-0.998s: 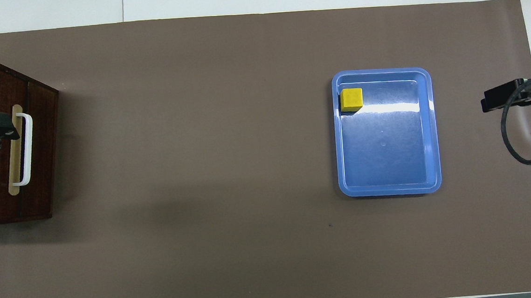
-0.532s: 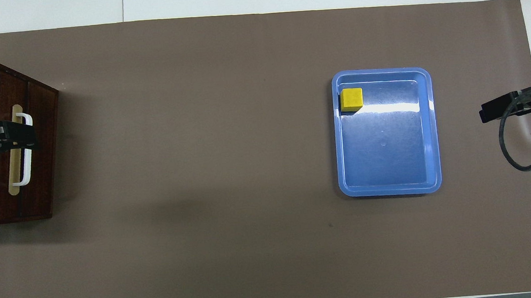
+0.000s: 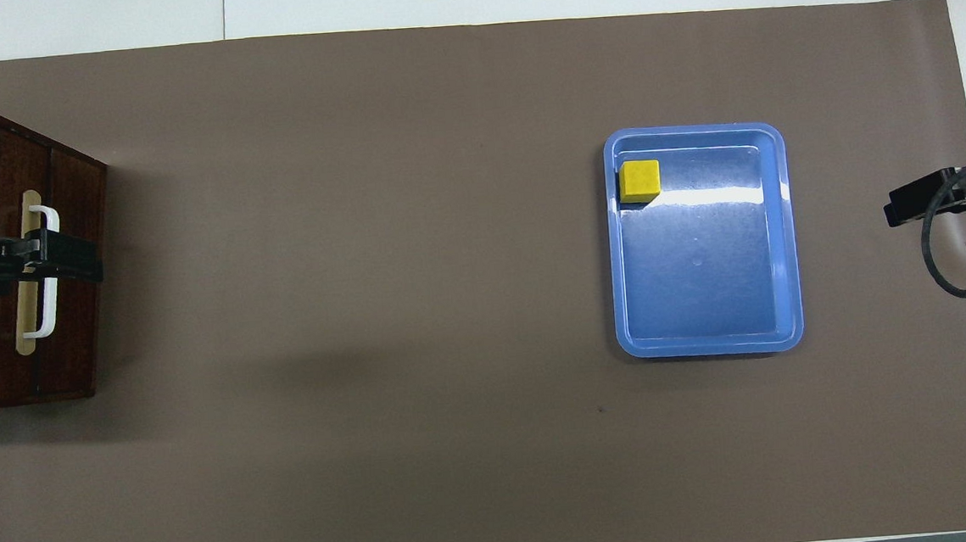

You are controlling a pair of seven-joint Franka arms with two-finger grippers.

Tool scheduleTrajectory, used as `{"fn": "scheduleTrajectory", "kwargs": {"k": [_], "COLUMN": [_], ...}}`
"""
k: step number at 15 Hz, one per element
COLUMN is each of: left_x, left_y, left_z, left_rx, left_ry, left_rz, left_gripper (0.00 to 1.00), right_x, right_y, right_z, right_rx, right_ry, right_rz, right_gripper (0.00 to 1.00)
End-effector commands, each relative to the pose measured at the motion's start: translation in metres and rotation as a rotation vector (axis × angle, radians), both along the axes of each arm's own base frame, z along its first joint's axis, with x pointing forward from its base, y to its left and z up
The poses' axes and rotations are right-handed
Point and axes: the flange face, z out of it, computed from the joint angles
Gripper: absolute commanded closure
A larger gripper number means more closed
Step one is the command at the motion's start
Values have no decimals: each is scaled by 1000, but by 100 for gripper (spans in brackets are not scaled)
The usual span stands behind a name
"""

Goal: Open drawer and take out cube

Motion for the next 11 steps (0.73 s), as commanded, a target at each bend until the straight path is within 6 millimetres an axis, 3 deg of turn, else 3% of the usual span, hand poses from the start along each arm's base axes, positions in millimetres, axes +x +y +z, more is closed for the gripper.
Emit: {"fn": "scheduleTrajectory", "kwargs": {"k": [1,5,11], "left_x": [2,-2,-3], "left_y": [0,3,-8], "left_z": [4,2,-1], "left_rx": [-24,19,26], "left_ry": [16,49,47], "left_rz": [-21,-28,-53], "left_gripper": [0,0,0], "right_x": [-3,-3,-3], "right_y": [-2,-2,-4], "right_z": [0,0,2], "right_rx": [42,44,41], "right_ry": [-10,-8,-19], "right_rz": [-6,-3,-9], "right_gripper": [0,0,0]}}
